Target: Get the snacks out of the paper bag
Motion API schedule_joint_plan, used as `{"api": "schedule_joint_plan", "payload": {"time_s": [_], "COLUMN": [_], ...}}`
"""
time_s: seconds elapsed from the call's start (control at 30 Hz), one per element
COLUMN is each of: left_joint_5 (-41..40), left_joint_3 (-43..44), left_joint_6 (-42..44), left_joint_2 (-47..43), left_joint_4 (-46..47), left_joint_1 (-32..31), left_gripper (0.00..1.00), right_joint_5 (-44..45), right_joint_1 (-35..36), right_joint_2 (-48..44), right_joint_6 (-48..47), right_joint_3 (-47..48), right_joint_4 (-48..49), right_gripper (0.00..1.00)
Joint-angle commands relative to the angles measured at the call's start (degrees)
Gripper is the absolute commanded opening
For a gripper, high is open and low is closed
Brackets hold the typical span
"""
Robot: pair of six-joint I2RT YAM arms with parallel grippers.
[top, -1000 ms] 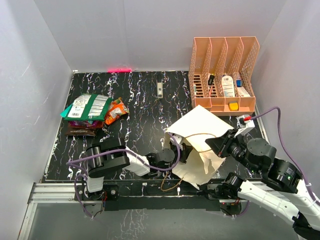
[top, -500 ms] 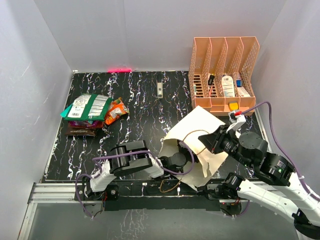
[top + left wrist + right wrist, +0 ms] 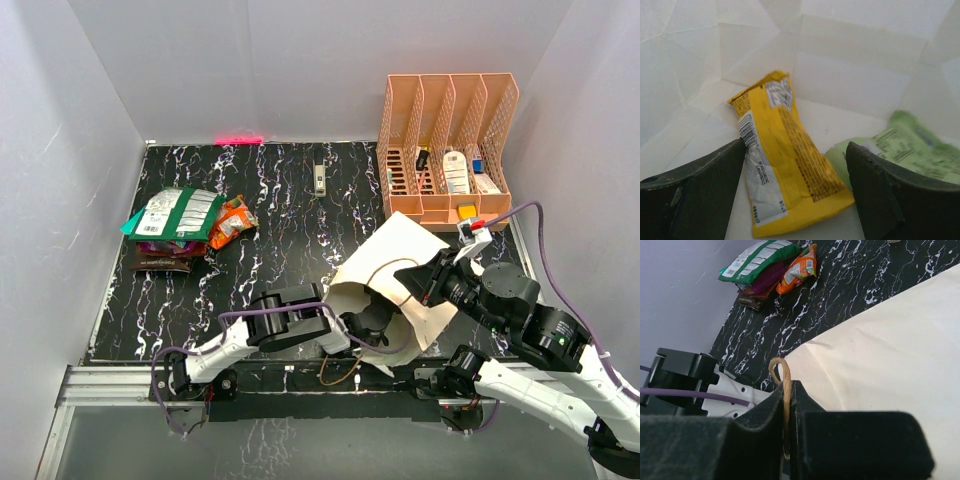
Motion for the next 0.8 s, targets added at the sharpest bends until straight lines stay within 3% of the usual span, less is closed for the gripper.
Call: {"api": "schedule_joint_plan", "payload": {"time_s": [0.0, 0.27, 0.53, 0.77], "left_joint_5": [-4.3, -4.3, 0.6, 6.0], "left_joint_3": [3.3, 0.8, -8.1, -13.6], "left_joint_6": [10.8, 13.1, 7.6, 1.9], "left_joint_2": [3.2, 4.3, -4.9, -11.8], "left_joint_4": [6.1, 7.4, 5.6, 1.1], "left_joint_1": [1.0, 2.8, 2.3, 1.1], "left_gripper": [0.78, 0.5, 0.26, 0.16], "right_joint_5": [-1.1, -0.7, 1.3, 2.5], "right_joint_1": [0.1, 0.1, 0.1, 0.1], "right_joint_2": [-0.5, -1.3, -0.8, 0.0], "right_joint_6": [-0.3, -0.2, -1.7, -3.2], "right_joint_3": [2.9, 3.3, 3.7, 4.8], "right_joint_4": [3.9, 3.2, 3.6, 3.6], "right_gripper": [0.07, 0.07, 0.07, 0.07]}}
